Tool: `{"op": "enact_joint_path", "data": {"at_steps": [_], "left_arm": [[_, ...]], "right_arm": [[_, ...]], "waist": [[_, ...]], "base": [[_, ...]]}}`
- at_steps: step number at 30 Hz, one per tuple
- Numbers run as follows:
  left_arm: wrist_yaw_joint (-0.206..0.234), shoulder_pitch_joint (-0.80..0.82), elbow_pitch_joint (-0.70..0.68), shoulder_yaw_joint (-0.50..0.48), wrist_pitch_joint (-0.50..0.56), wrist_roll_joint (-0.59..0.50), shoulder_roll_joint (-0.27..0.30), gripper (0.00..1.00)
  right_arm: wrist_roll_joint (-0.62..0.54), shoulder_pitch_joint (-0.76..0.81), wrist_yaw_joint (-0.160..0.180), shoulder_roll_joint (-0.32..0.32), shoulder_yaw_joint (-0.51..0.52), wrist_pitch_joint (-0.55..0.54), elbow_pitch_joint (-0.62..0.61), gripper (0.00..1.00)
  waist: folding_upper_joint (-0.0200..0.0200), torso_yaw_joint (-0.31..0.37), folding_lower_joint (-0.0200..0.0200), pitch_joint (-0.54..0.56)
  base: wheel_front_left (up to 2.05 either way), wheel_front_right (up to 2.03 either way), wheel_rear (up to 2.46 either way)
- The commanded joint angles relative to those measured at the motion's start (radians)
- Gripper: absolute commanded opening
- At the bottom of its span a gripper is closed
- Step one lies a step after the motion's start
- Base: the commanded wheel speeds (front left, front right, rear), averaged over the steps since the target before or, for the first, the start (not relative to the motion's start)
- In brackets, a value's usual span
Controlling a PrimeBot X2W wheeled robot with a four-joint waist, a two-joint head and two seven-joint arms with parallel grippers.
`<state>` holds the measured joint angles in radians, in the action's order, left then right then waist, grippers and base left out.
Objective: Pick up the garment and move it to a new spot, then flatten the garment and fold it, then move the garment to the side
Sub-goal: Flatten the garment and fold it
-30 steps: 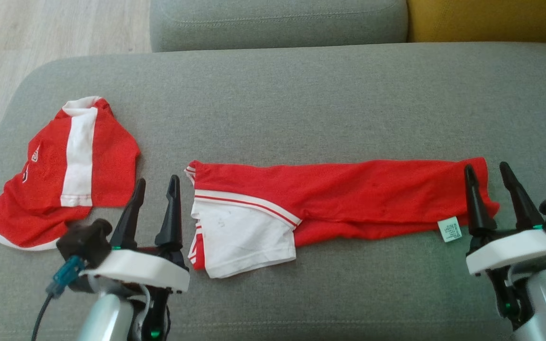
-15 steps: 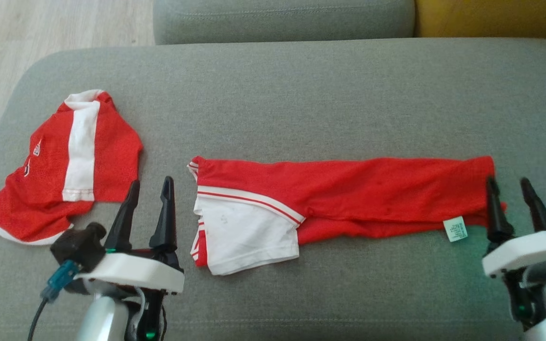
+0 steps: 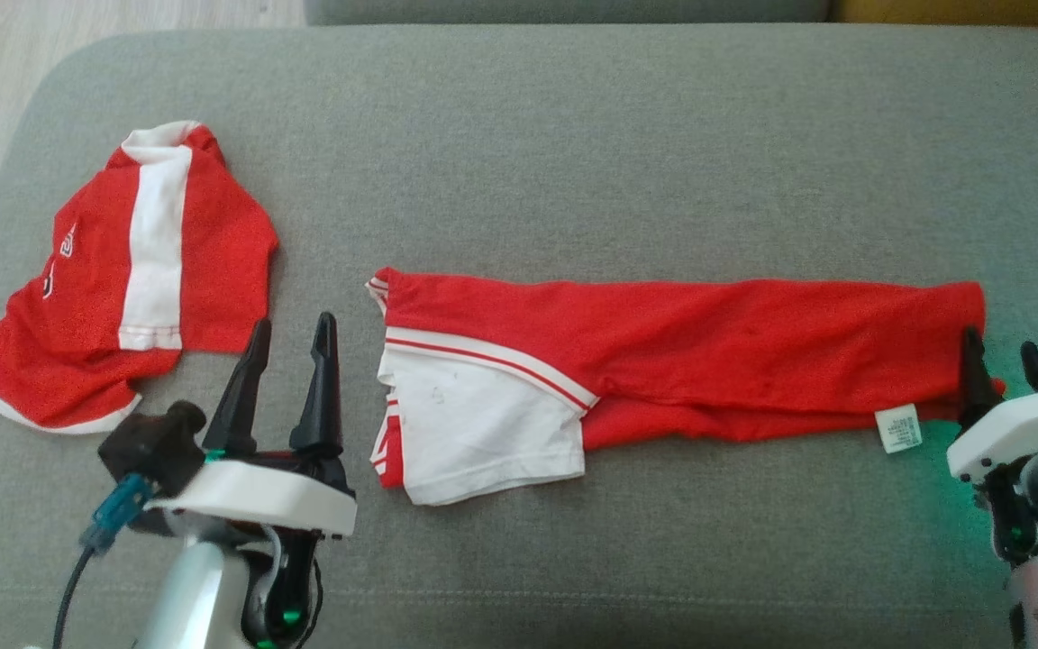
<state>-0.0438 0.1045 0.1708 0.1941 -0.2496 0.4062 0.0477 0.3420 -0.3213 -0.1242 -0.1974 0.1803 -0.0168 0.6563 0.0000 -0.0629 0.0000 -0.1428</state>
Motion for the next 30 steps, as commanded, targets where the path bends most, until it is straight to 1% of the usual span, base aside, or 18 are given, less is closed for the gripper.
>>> {"op": "enact_joint_path", "data": {"at_steps": [1,6,10,11,12,13,17,23,27,30], "left_arm": [[0.005,0.048,-0.036,-0.025,-0.012,-0.003,0.003,1.0],[0.007,0.056,-0.036,-0.028,-0.012,-0.006,0.003,1.0],[0.007,0.063,-0.034,-0.034,-0.012,-0.005,0.003,1.0],[0.007,0.064,-0.033,-0.036,-0.012,-0.005,0.003,1.0],[0.007,0.065,-0.033,-0.038,-0.012,-0.005,0.003,1.0],[0.007,0.065,-0.032,-0.04,-0.012,-0.005,0.003,1.0],[0.009,0.065,-0.029,-0.043,-0.012,-0.004,0.003,1.0],[0.01,0.06,-0.026,-0.042,-0.012,-0.001,0.003,1.0],[0.01,0.056,-0.025,-0.04,-0.012,0.0,0.003,1.0],[0.01,0.056,-0.025,-0.037,-0.012,0.001,0.003,1.0]], "right_arm": [[-0.001,-0.041,-0.007,-0.026,-0.018,-0.006,-0.003,1.0],[0.002,-0.058,-0.007,-0.03,-0.023,-0.034,0.048,1.0],[0.021,-0.066,-0.007,-0.033,-0.046,-0.073,0.088,1.0],[0.032,-0.067,-0.007,-0.034,-0.059,-0.085,0.094,0.93],[0.046,-0.068,-0.007,-0.035,-0.07,-0.093,0.097,0.2],[0.057,-0.068,-0.007,-0.036,-0.081,-0.096,0.096,0.0],[0.082,-0.066,-0.007,-0.055,-0.103,-0.087,0.094,0.0],[0.082,-0.081,-0.007,-0.093,-0.097,-0.044,0.105,0.0],[0.056,-0.104,-0.007,-0.123,-0.077,-0.018,0.123,0.0],[0.015,-0.141,-0.007,-0.163,-0.046,0.001,0.147,0.0]], "waist": [[0.0,-0.009,0.0,-0.013],[0.0,-0.015,0.0,-0.023],[0.0,-0.019,0.0,-0.027],[0.0,-0.019,0.0,-0.026],[0.0,-0.019,0.0,-0.025],[0.0,-0.018,0.0,-0.024],[0.0,-0.015,0.0,-0.019],[0.0,-0.009,0.0,-0.006],[0.0,-0.006,0.0,0.002],[0.0,-0.005,0.0,0.005]], "base": [[0.0,0.0,0.0],[0.0,0.0,0.0],[0.0,0.0,0.0],[0.0,0.0,0.0],[0.0,0.0,0.0],[0.0,0.0,0.0],[0.0,0.0,0.0],[0.0,0.0,0.0],[0.0,0.0,0.0],[0.0,0.0,0.0]]}}
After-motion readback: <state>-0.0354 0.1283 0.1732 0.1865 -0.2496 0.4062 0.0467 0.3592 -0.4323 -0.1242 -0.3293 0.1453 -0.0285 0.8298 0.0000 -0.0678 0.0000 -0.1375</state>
